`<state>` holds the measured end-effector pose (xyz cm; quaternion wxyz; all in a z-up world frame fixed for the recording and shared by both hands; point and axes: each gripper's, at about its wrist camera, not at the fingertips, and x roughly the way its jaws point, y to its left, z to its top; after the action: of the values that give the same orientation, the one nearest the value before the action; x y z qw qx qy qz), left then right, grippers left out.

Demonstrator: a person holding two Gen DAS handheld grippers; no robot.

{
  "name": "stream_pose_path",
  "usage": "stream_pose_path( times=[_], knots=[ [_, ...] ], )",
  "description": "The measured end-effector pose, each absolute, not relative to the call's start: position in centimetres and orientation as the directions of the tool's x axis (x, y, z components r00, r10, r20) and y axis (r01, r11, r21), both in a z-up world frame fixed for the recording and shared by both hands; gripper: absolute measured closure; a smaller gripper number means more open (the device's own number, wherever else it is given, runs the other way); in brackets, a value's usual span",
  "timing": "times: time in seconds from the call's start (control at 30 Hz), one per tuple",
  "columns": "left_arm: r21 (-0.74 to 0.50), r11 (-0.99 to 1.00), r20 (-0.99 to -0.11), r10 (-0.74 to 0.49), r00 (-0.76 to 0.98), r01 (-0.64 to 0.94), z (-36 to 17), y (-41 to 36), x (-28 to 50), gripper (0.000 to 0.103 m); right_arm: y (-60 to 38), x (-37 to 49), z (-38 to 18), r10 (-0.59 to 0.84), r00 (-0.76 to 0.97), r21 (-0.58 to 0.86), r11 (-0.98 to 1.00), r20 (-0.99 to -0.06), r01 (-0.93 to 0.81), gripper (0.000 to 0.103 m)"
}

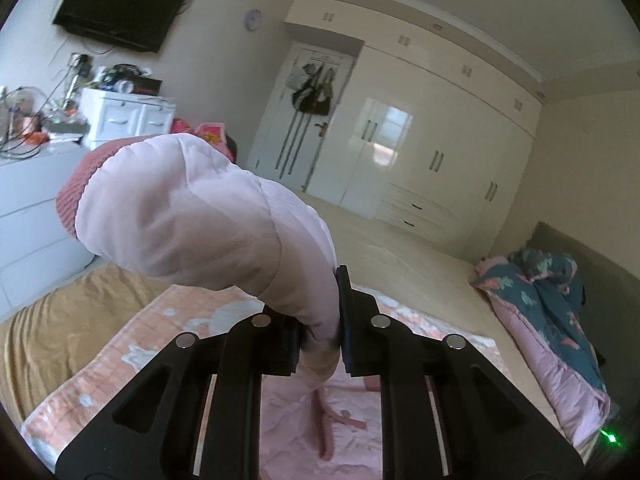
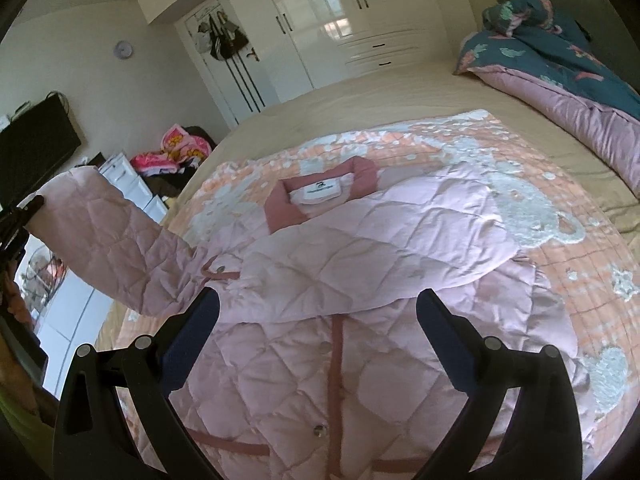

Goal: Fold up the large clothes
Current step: 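Lift the held sleeve up with the left tool, then lay the sleeve across the jacket body with the left tool and open it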

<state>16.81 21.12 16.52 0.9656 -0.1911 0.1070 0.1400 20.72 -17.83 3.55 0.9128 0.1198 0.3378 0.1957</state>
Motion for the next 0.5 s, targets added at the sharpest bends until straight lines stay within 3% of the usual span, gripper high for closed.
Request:
stream_pose_path(
  times=[0.5],
  knots=[
    [-0.199, 0.965, -0.309, 0.103, 0.946, -0.170, 15.5, 11.0, 21.7, 0.095, -24.2, 21.5, 2.5, 0.439, 0.709, 0.432, 0.878, -0.553, -0.207, 0.005]
  ],
)
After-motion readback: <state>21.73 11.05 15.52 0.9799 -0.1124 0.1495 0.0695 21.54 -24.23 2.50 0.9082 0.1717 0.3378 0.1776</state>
